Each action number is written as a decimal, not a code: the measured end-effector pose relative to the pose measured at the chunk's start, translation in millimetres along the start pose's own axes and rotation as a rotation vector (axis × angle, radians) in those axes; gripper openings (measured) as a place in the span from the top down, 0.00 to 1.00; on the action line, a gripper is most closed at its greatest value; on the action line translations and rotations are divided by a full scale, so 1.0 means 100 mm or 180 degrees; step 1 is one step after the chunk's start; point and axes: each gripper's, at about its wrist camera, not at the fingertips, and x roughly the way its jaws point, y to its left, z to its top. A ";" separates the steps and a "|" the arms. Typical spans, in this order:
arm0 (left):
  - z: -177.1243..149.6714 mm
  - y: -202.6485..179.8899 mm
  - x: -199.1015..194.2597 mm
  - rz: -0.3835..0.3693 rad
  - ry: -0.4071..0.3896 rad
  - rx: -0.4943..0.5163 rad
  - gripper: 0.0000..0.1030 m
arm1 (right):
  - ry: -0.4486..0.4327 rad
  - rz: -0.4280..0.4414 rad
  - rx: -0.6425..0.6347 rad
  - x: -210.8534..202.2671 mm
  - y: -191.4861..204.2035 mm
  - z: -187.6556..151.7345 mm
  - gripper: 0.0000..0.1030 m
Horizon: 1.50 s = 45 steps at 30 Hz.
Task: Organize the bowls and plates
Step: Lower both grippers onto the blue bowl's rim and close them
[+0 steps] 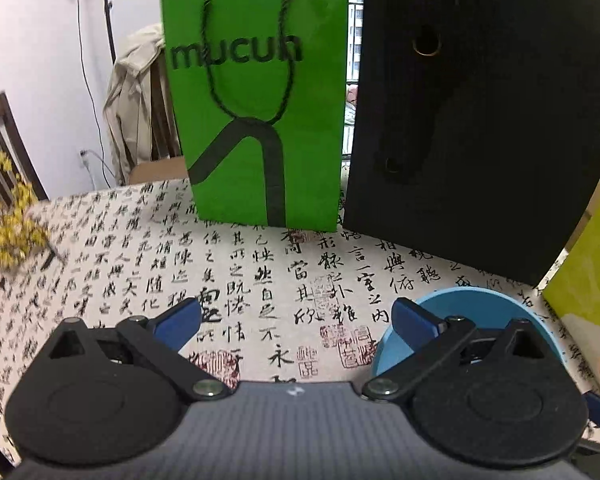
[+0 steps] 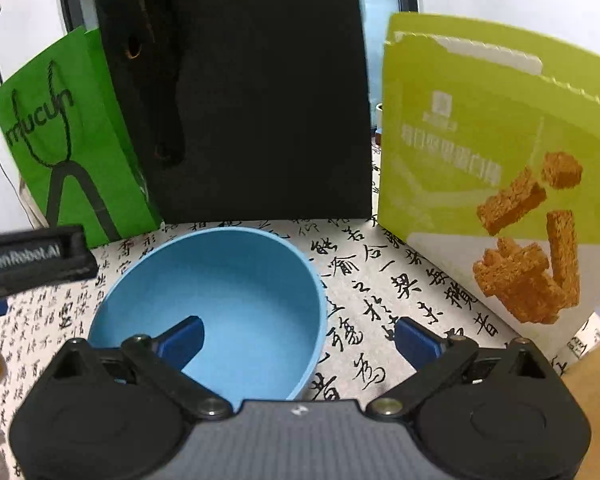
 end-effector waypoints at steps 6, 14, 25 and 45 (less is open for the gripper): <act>-0.01 -0.12 0.00 0.0030 -0.0076 0.0135 0.00 | 0.0052 0.0251 0.0267 0.07 -0.21 0.08 0.10; -0.05 -0.20 0.08 0.0018 -0.0020 0.0213 0.07 | 0.0019 0.0277 0.0354 0.10 -0.22 0.08 0.23; -0.16 -0.32 0.16 -0.0042 0.0061 0.0363 0.31 | 0.0124 0.0292 0.0372 0.16 -0.23 0.05 0.53; -0.30 -0.43 0.19 -0.0245 0.0194 0.0460 0.79 | 0.0263 0.0225 0.0264 0.24 -0.14 -0.03 0.87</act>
